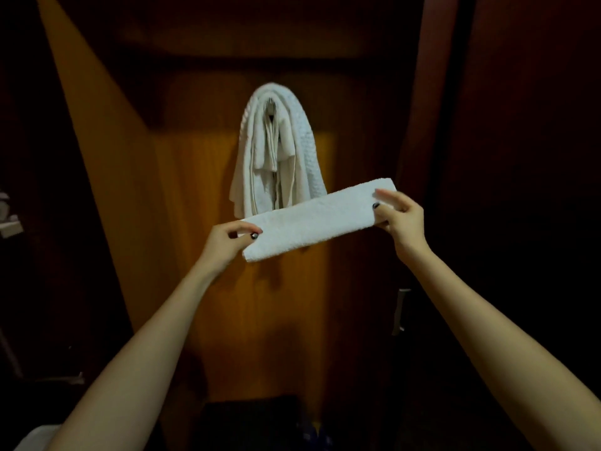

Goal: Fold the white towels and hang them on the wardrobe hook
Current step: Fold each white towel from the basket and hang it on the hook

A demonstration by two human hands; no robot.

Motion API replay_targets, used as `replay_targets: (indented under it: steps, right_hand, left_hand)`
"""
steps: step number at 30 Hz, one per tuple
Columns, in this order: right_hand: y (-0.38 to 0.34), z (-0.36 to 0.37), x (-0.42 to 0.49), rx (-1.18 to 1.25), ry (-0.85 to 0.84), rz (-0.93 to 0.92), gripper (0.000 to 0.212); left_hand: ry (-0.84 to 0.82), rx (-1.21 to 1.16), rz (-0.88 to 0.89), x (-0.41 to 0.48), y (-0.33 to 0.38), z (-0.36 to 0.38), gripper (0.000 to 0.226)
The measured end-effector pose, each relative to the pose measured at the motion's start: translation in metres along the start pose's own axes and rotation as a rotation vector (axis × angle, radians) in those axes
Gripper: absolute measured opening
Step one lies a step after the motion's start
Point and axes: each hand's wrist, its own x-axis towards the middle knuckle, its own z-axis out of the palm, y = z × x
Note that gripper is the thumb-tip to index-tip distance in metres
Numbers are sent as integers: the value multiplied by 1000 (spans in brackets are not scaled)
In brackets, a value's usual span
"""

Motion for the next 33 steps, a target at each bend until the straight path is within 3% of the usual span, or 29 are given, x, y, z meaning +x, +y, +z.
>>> replay_targets:
  steps: [4,13,23,29,33]
  right_hand:
    - [-28,12,30,-9,-119,-19,30]
    - [-72,61,112,-63,-181,-185,24]
    - [-98,121,208,-101,-122,-381,22]
    - [-103,164,278,-174,-81,-408,23]
    - [-106,176,326,-208,-76,-390,12]
  left_hand:
    - [43,114,93,36,27,-23,16]
    - [251,250,309,131,77,-65,15]
    - [300,-7,406,251,74,-107,20]
    - [305,-13,445,331,51,-125,22]
    - [272,-80,499,373,48,-129,24]
